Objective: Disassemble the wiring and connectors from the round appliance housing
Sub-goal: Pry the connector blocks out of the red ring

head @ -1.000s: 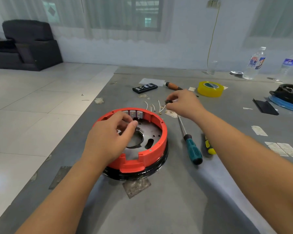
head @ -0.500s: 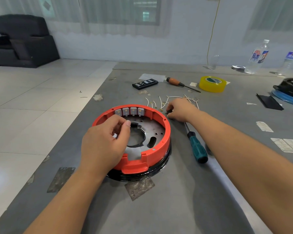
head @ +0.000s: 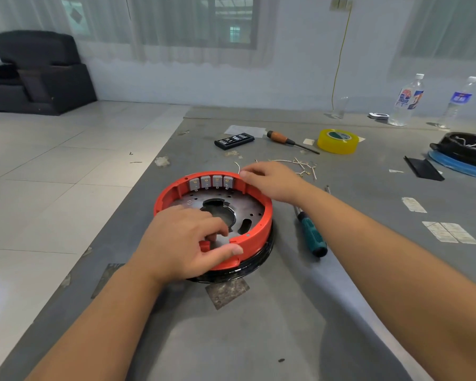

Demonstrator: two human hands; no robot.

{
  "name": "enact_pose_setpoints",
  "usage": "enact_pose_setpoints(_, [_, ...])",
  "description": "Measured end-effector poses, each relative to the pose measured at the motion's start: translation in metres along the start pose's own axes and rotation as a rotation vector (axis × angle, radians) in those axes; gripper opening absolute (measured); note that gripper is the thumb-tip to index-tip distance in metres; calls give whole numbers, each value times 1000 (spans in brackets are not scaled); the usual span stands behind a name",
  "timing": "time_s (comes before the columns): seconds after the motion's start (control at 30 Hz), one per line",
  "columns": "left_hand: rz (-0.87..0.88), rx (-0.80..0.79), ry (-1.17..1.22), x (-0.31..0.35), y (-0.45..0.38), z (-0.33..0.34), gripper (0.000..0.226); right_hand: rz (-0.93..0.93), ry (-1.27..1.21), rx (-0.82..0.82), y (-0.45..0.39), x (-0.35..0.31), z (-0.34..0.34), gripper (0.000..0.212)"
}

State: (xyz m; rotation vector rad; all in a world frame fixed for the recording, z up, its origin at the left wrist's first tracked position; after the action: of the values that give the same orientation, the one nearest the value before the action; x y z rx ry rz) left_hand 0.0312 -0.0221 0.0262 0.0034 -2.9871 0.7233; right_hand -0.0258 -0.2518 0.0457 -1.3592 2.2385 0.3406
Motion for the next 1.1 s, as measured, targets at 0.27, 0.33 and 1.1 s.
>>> enact_pose_setpoints(0.27, [-65, -88, -155, 12, 6, -11, 59, 150, -44, 112, 16, -12, 11, 28])
enact_pose_setpoints(0.33, [-98, -34, -110, 23, 15, -14, 43, 198, -10, 127, 21, -18, 12, 27])
enact_pose_setpoints(1.1, [-296, -173, 128, -23, 52, -24, 53, 275, -198, -44, 75, -36, 25, 31])
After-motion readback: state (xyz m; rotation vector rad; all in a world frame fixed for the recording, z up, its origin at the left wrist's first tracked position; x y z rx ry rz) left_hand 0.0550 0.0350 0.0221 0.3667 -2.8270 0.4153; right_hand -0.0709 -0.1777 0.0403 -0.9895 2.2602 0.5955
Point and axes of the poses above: each hand's wrist, its own y-axis away from the middle knuckle, its own z-axis out of the palm, x = y × z, the point moved 5 cm from there along -y, towards the middle knuckle, and after that the axes turned 8 degrees about -x, right-handed, at the moved point
